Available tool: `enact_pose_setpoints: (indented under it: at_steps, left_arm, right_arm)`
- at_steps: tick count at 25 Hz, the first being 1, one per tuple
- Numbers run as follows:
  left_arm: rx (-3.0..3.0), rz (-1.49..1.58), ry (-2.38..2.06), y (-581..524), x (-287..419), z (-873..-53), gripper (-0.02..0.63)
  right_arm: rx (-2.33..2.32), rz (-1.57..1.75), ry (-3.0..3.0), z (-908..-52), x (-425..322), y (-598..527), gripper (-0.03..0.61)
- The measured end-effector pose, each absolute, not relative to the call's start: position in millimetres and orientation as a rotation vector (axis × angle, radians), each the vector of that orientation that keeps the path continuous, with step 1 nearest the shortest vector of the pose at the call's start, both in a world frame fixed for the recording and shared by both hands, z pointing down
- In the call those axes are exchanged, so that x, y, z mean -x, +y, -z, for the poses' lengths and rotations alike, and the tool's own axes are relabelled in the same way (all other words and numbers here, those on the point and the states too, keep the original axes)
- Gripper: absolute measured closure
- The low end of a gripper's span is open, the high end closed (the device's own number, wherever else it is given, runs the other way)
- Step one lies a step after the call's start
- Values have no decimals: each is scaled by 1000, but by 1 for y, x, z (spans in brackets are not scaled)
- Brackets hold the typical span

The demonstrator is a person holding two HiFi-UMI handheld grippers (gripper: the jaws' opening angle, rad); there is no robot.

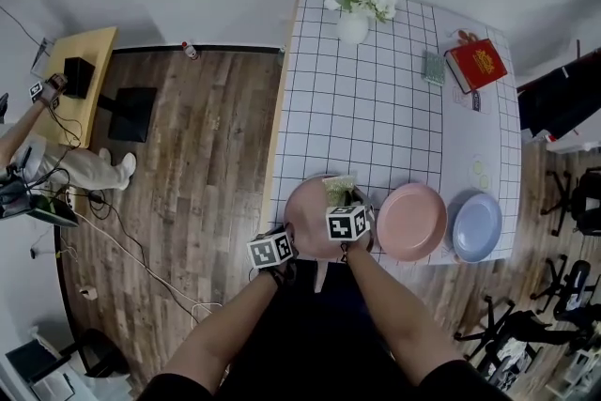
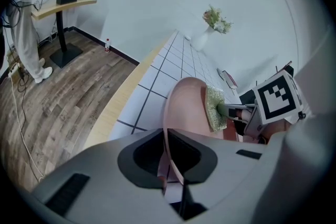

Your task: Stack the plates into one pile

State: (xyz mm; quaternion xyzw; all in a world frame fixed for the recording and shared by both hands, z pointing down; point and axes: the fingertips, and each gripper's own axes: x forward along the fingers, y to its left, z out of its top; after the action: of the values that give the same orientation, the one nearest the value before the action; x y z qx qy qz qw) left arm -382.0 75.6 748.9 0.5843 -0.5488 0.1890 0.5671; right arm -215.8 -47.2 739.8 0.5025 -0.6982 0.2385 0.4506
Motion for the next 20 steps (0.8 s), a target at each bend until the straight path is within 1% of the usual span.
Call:
enact_pose_setpoints:
  at_steps: [9,20]
  left_arm:
    - [-1371,-454,-1299,75,382,-749,595]
    - [-1400,-491,-1282,74,381,-748,595]
  right_arm:
    - [-1269,-586,-1650,-740,186,-23,522]
    - [-1267,-606,-1657,-741,184,-23,523]
